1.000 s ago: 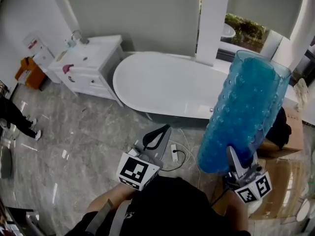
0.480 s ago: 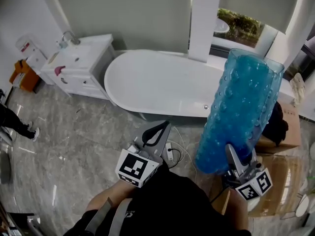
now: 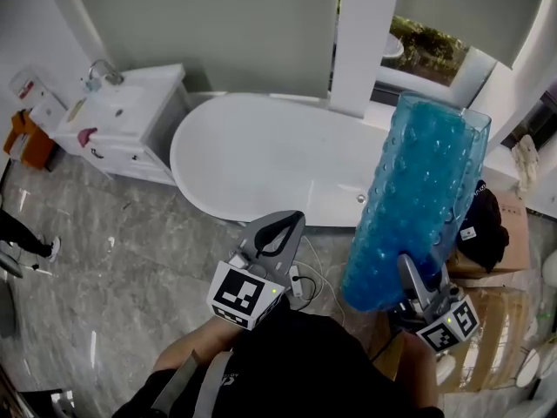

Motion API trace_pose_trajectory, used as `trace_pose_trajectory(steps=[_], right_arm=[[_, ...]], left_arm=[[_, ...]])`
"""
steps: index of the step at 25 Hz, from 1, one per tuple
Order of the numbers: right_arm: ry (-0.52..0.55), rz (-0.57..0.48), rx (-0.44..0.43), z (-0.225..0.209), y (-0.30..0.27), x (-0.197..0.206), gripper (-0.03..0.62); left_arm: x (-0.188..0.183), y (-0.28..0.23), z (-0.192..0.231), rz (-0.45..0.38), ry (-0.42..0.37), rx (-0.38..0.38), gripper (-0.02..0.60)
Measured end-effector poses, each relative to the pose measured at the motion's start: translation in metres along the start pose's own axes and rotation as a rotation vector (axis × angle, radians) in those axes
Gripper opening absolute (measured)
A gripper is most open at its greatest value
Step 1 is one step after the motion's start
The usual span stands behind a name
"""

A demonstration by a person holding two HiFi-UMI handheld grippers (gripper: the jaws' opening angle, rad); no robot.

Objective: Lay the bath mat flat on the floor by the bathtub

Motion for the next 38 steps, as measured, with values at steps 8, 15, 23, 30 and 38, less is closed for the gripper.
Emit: trace_pose_trajectory(steps=[8, 15, 23, 30, 38], right_arm=[[-0.056, 0.007, 0.071, -0.032, -0.127, 0.019, 0.149], [-0.105, -0.026, 0.052, -0.061, -0.176, 0.040, 0.147], [-0.149, -0.026, 0.053, -0.103, -0.180, 0.045, 0.147], [-0.123, 0.096, -0.010, -0.199, -0.225, 0.038, 0.147], [-0.140, 0.222, -0.136, -0.299, -0.263, 0.036, 0.147]], left_arm=[[0.001, -0.058, 0.128, 0.034, 0.004, 0.026, 0.003], [0.009, -0.093, 0.179, 0.034, -0.029, 0.064, 0.002], [0.029, -0.134, 0.154, 0.018, -0.010, 0.082, 0.002], [0.041, -0.216, 0.168, 0.034, 0.042, -0.063, 0.003], [0.064, -0.286, 0.166, 0.034, 0.011, -0.194, 0.003]])
Point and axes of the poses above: the fingertips, and each gripper's own axes: y backward along the fingers, z to its left, x out of its underside, the point moved 8 cm from there along y, backward along the fingers, and after that the axes turned 6 degrees about -z, right-handed, at the moved point
